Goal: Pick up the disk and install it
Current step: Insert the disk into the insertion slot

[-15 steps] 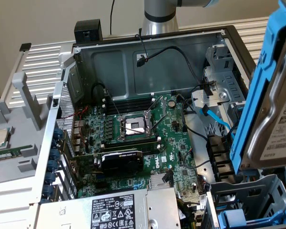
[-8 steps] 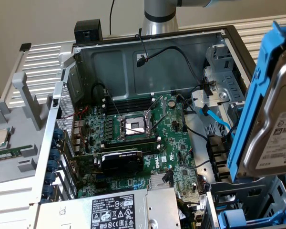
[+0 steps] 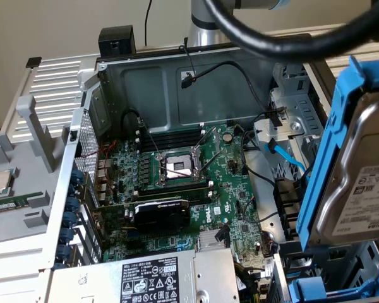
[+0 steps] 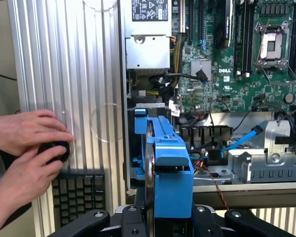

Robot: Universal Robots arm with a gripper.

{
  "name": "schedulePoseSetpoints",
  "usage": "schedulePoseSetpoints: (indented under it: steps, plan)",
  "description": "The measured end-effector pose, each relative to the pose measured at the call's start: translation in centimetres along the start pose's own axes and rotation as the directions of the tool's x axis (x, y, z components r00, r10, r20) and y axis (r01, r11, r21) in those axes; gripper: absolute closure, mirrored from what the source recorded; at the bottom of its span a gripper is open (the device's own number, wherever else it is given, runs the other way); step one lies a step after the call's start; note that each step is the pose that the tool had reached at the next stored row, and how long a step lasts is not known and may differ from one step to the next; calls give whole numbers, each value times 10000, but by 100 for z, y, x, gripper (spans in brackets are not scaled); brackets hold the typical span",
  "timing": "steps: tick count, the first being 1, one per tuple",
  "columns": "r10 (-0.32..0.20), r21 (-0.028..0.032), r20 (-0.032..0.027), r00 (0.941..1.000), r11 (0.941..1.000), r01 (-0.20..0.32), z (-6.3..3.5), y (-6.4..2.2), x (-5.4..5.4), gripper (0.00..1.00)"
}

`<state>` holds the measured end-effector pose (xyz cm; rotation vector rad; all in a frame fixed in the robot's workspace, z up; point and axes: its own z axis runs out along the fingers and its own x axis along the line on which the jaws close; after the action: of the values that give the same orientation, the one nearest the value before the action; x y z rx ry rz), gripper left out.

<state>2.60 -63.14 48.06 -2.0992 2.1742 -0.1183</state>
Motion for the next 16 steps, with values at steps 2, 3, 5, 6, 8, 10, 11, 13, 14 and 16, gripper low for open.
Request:
schedulePoseSetpoints:
  steps: [2, 3, 5, 6, 8, 10, 11, 13, 14, 16]
  plan:
    - [1, -2, -1, 10000, 10000, -1, 35, 7, 1, 63]
    - [2, -3, -1, 10000, 10000, -2, 53, 12, 2, 63]
    - [4, -4, 0, 10000, 10000, -4, 88, 26, 3, 63]
    - [2, -4, -1, 10000, 10000, -2, 105, 34, 4, 63]
    - [1, -13, -1, 10000, 10000, -1, 137, 41, 5, 63]
    - [1, -26, -7, 10000, 10000, -1, 158, 44, -5, 63]
    - [2, -31, -9, 10000, 10000, -2, 165, 48, -16, 63]
    - [-2, -45, -39, 10000, 10000, 2, 170, 50, -46, 63]
    - [-5, -53, -65, 10000, 10000, 5, 171, 51, -61, 63]
    - [-13, -86, -111, 9999, 10000, 12, 173, 51, -68, 63]
